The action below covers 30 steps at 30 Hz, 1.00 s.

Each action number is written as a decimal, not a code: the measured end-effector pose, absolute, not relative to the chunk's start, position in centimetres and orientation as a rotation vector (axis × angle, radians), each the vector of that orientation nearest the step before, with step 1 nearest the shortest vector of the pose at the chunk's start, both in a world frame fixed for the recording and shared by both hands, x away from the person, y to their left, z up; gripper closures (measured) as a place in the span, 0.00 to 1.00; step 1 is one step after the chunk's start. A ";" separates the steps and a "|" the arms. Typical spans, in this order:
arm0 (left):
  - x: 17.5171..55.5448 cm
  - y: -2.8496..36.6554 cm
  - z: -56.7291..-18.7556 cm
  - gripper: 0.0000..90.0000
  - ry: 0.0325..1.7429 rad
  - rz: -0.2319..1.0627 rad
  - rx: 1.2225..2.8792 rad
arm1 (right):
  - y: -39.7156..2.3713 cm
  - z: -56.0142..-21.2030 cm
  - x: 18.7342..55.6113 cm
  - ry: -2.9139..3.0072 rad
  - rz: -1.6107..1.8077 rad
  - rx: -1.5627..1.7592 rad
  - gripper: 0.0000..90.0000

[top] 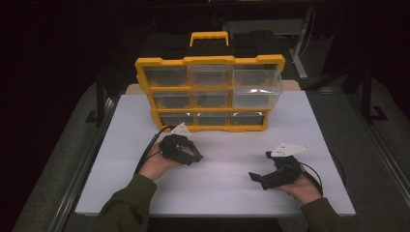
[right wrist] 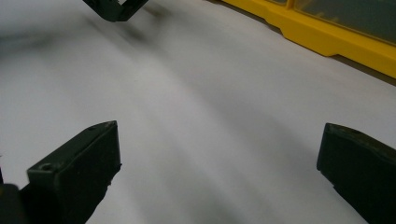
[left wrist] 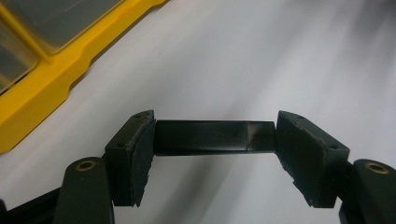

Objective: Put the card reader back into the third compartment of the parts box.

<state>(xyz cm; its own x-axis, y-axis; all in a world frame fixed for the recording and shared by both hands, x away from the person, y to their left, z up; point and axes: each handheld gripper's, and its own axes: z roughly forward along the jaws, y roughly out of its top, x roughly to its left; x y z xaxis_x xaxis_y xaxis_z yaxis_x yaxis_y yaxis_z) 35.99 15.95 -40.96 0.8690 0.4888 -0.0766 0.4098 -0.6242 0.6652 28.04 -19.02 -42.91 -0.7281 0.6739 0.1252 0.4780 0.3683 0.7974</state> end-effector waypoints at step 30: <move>36.6 15.1 -35.8 0.34 0.586 0.128 2.295 | -19.1 -42.9 28.1 2.405 1.297 1.039 0.00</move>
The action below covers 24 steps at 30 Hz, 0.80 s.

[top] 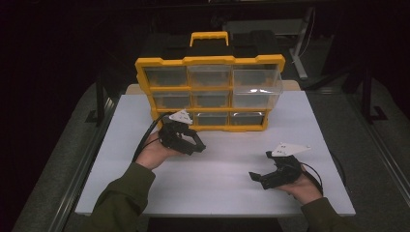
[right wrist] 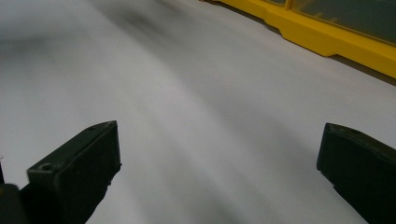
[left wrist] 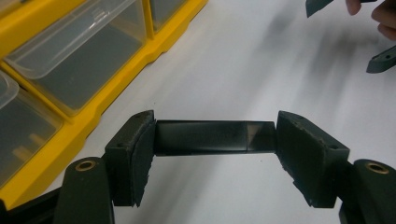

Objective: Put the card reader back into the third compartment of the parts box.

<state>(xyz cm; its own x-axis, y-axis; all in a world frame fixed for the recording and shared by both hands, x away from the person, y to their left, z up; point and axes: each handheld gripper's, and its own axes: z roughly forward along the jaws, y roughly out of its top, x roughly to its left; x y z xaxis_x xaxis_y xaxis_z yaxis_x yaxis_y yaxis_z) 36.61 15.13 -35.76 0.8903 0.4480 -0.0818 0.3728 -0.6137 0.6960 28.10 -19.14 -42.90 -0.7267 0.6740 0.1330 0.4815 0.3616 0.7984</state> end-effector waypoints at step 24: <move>37.2 14.0 -31.1 0.34 0.534 0.132 2.297 | -19.2 -42.9 28.1 2.406 1.293 1.036 0.00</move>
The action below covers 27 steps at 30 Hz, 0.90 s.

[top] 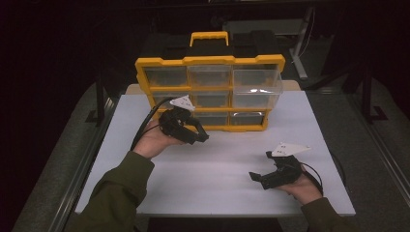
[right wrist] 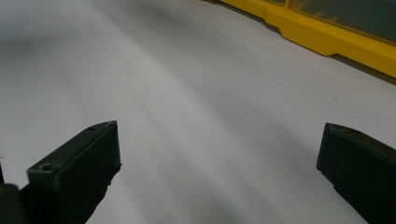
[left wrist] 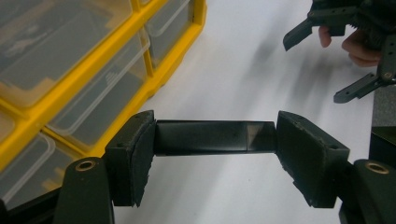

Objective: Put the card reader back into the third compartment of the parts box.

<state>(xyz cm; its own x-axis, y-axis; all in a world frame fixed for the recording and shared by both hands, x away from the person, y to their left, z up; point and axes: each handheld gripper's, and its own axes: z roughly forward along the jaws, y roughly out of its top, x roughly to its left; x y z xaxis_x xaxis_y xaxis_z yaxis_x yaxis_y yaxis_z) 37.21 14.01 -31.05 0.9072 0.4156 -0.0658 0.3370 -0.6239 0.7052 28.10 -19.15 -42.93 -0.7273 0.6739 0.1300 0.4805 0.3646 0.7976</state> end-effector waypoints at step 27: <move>37.8 12.0 -25.2 0.34 0.467 0.152 2.276 | -19.2 -42.9 28.1 2.404 1.306 1.040 0.00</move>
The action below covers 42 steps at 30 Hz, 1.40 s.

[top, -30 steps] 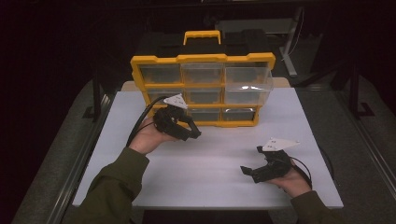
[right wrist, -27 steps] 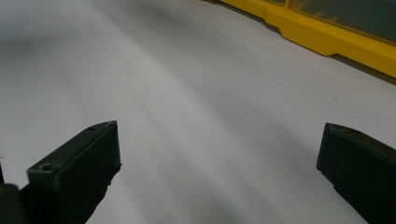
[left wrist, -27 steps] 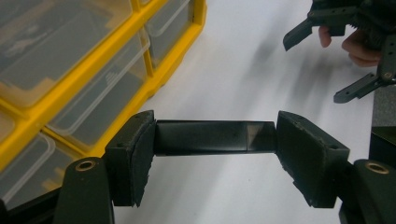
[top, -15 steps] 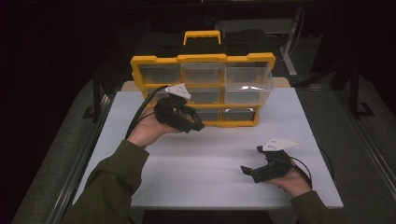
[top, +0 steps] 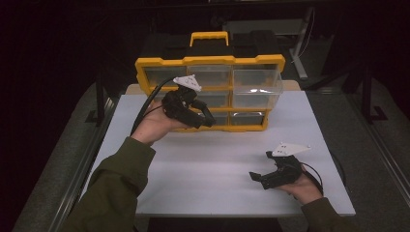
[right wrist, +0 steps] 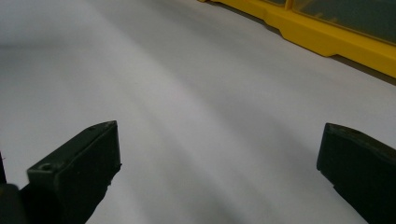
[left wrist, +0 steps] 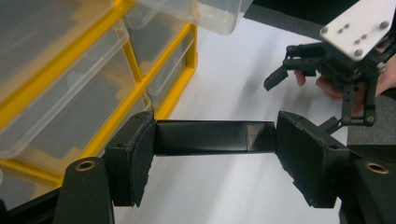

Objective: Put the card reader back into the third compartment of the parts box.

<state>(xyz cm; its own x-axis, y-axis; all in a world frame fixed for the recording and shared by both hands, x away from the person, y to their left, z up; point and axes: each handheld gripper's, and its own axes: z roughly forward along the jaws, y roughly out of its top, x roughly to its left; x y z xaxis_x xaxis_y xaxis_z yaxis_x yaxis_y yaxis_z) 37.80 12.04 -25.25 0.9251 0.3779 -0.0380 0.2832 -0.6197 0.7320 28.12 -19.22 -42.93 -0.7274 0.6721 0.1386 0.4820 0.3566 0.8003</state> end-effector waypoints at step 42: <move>39.1 9.1 -16.5 0.34 0.404 0.174 2.226 | -19.4 -43.1 28.1 2.403 1.313 1.060 0.00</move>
